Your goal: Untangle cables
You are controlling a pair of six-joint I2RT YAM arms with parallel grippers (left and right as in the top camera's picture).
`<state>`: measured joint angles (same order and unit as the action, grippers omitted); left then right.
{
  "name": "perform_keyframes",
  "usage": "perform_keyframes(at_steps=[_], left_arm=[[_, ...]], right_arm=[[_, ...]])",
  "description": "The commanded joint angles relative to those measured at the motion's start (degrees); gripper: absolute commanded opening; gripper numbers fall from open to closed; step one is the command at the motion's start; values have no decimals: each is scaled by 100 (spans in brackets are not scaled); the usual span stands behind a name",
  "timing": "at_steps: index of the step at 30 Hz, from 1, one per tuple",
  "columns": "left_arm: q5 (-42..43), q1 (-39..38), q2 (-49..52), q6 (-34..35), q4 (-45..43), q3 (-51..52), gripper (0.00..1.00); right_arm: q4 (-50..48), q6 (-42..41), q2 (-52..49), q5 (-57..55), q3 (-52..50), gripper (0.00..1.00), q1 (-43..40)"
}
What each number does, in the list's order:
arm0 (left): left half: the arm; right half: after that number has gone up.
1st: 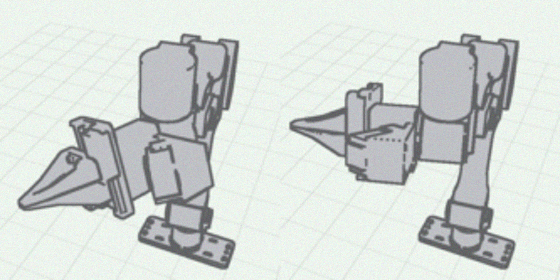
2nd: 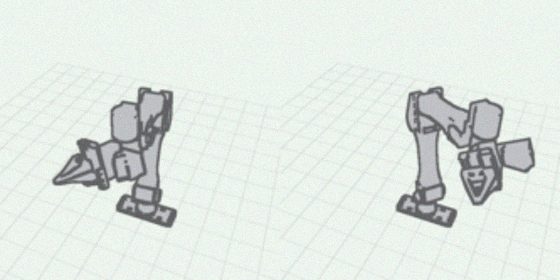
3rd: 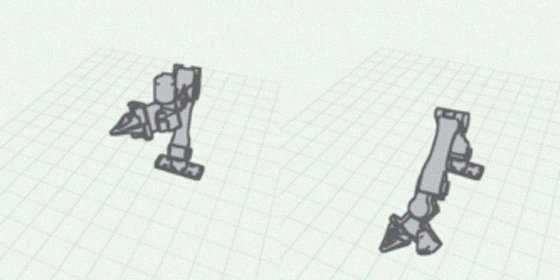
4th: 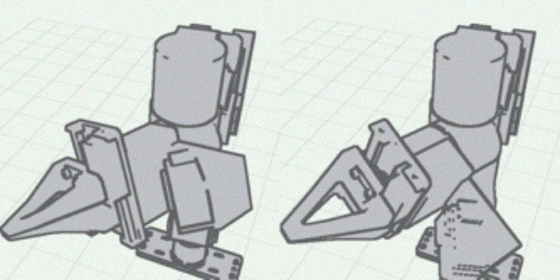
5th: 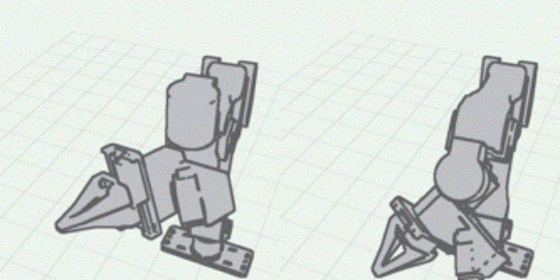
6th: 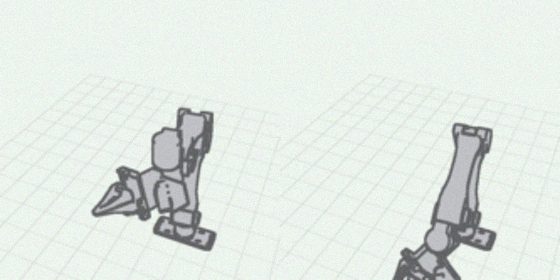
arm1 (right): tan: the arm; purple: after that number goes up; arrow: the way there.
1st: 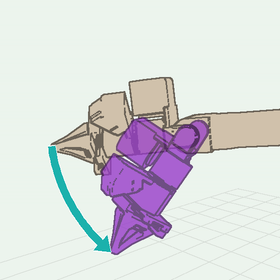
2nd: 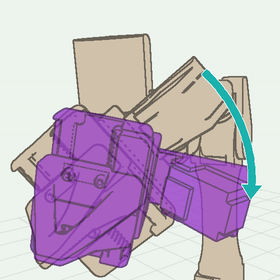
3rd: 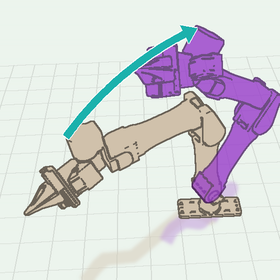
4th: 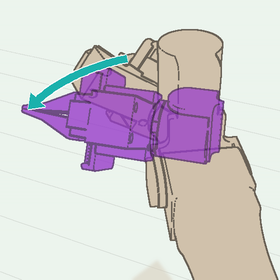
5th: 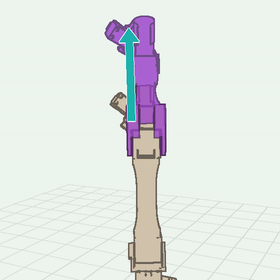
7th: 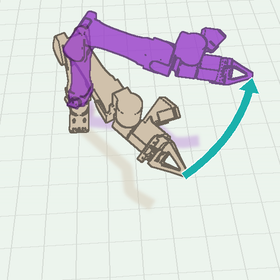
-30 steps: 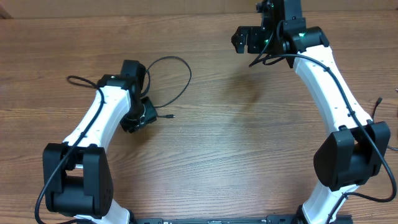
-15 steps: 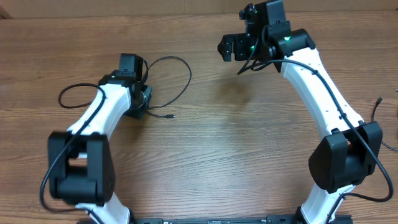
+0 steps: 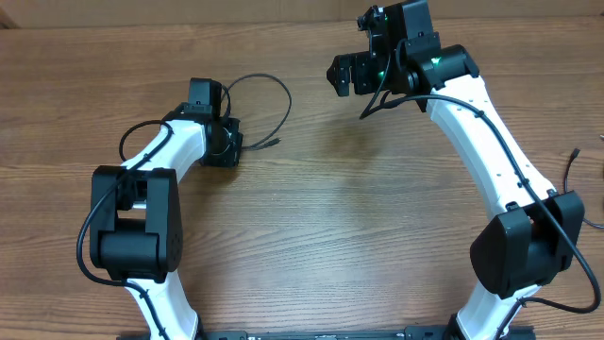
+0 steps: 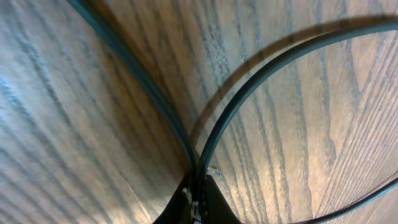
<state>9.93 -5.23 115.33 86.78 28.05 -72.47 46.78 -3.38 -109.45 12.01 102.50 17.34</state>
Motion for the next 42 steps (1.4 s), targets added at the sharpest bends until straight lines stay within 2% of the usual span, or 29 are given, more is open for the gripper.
perform_keyframes(at_steps=[1, 6, 11, 15, 21, 27, 34, 40, 42], left_arm=[[251, -28, 579, -417, -118, 195, 4], [1082, 4, 575, -1749, -555, -330, 4], [2166, 164, 573, -2697, -326, -1561, 4], [2811, 319, 573, -3252, 435, -2857, 4], [2852, 411, 573, -4465, 2151, -4922, 4], [2977, 409, 573, -5333, 3593, -6645, 4], [3733, 411, 573, -6024, 4581, -8295, 7], [4087, 413, 570, -6376, 5525, -9335, 7], [4105, 404, 568, -6502, 5753, -9543, 7]], right_arm=[[-7, 48, 251, 9, -7, 100, -4], [-2, 48, 251, 9, -7, 100, -4], [-70, 48, 264, 11, -4, 100, -4], [-127, 48, 345, 11, -4, 100, -4], [-168, 48, 529, 173, -4, 100, -4], [-208, 66, 562, 695, -7, 100, -4], [-435, 1912, 562, 2822, -7, 100, -4], [-732, 2916, 535, 3460, -13, 100, 11], [-863, 2916, 496, 3471, -13, 100, 28]])
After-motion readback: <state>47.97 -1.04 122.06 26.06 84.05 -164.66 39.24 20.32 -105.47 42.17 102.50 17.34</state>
